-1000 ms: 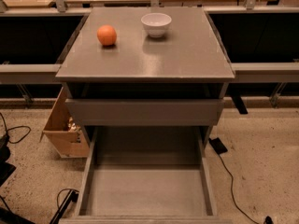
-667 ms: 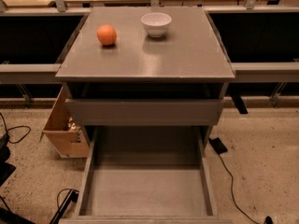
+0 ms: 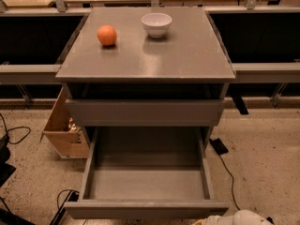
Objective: Close middle drawer
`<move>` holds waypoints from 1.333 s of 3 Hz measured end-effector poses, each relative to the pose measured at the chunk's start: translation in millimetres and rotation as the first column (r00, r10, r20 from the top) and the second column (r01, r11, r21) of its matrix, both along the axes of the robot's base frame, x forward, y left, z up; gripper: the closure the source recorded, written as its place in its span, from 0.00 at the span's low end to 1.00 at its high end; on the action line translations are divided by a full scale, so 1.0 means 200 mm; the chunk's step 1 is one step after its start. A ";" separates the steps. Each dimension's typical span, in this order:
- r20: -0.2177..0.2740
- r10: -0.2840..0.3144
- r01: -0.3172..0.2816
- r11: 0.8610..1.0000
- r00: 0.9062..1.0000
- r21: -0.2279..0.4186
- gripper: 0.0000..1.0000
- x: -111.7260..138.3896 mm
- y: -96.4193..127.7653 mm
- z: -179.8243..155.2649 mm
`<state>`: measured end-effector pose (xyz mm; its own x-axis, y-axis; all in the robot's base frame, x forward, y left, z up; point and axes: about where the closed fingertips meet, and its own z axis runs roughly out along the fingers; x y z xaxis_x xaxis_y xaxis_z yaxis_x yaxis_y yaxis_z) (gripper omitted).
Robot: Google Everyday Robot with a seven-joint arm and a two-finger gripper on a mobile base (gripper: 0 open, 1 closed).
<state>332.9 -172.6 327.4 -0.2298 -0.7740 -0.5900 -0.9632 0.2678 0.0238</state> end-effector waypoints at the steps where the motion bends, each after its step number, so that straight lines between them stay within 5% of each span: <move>1: 0.000 0.000 0.000 1.000 1.000 0.000 1.00 0.00 0.00 0.00; 4: 0.043 0.002 -0.003 1.000 0.999 0.028 1.00 0.31 0.00 -0.04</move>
Offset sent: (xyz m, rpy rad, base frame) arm 0.1111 0.0018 -0.0205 0.0378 -0.0903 0.0344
